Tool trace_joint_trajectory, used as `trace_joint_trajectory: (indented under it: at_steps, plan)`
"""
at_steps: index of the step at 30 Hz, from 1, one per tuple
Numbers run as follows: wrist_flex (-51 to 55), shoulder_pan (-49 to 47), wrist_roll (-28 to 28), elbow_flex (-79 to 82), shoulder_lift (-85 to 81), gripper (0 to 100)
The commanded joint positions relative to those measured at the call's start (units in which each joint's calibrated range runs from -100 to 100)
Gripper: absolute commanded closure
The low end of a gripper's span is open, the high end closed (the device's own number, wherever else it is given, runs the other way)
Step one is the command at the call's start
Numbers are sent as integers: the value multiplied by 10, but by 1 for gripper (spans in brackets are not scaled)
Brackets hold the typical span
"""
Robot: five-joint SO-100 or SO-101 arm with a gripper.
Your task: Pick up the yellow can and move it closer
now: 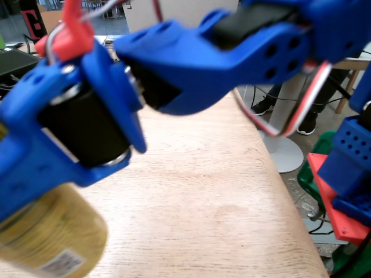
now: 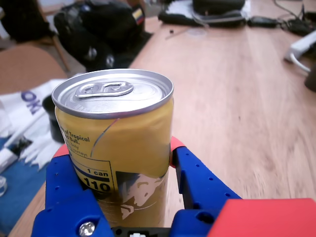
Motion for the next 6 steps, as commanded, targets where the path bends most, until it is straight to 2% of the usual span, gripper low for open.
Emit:
trace_joint_trajectory:
  at_steps: [1, 6]
  plan:
    - [94, 12, -2, 53, -204, 74]
    - [152, 137, 2, 275, -457, 74]
